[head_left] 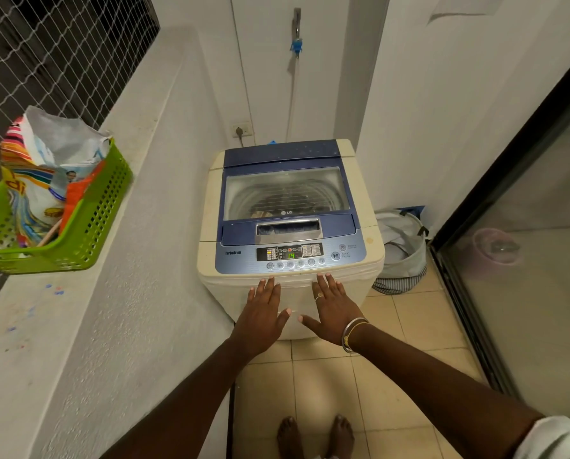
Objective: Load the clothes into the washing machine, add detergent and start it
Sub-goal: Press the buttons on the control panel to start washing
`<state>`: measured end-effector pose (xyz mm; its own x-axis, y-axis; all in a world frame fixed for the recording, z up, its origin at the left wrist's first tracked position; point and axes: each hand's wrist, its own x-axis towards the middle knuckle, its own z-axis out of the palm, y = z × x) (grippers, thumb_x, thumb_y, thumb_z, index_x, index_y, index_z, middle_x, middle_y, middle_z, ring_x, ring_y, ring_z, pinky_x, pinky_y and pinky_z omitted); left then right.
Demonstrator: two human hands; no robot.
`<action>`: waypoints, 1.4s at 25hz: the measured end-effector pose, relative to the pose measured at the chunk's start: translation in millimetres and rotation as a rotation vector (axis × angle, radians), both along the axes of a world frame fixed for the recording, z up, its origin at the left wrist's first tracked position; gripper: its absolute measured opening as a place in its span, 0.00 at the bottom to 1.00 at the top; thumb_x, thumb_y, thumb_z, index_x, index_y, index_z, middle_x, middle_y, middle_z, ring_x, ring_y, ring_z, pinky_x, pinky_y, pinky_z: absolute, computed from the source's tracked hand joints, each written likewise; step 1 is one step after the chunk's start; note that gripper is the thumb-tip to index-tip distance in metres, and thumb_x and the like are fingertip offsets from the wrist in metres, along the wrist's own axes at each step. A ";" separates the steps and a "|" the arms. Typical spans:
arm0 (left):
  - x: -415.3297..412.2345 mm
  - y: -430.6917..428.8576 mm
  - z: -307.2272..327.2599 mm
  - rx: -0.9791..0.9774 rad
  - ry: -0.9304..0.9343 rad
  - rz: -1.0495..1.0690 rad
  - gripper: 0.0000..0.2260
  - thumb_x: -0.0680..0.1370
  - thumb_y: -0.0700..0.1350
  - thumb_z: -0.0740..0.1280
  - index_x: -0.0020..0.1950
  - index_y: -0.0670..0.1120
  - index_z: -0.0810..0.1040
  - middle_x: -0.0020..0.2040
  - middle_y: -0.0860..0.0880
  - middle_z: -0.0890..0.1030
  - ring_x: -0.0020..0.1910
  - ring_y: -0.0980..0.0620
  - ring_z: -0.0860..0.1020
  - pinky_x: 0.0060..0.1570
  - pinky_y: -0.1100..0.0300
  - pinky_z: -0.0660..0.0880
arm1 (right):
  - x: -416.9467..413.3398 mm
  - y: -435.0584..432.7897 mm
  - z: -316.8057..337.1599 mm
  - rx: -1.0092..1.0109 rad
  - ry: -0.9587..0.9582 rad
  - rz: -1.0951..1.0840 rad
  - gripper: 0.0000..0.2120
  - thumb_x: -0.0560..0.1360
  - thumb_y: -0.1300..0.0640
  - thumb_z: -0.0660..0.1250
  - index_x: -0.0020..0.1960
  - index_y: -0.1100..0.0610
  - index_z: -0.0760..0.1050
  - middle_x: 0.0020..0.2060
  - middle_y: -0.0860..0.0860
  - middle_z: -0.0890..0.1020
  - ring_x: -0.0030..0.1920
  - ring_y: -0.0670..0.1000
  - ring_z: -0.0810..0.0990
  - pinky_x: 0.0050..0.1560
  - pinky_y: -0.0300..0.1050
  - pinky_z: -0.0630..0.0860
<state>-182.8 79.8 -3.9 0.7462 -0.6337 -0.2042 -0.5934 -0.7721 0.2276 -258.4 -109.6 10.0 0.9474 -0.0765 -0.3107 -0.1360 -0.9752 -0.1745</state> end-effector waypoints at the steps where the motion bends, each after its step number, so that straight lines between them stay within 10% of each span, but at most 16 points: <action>1: -0.1 -0.9 -0.3 -0.004 0.007 -0.005 0.40 0.76 0.69 0.36 0.82 0.46 0.52 0.82 0.45 0.49 0.81 0.44 0.47 0.73 0.52 0.37 | 0.1 0.3 0.0 0.000 -0.003 -0.001 0.45 0.77 0.29 0.48 0.80 0.61 0.44 0.79 0.59 0.44 0.79 0.59 0.41 0.77 0.55 0.42; 35: 0.7 -12.9 2.0 0.003 -0.020 -0.010 0.31 0.84 0.60 0.50 0.82 0.45 0.52 0.82 0.45 0.50 0.81 0.44 0.48 0.74 0.51 0.37 | 0.7 -1.5 -0.9 0.011 -0.012 -0.014 0.44 0.78 0.30 0.48 0.80 0.60 0.44 0.79 0.58 0.44 0.79 0.58 0.41 0.77 0.54 0.42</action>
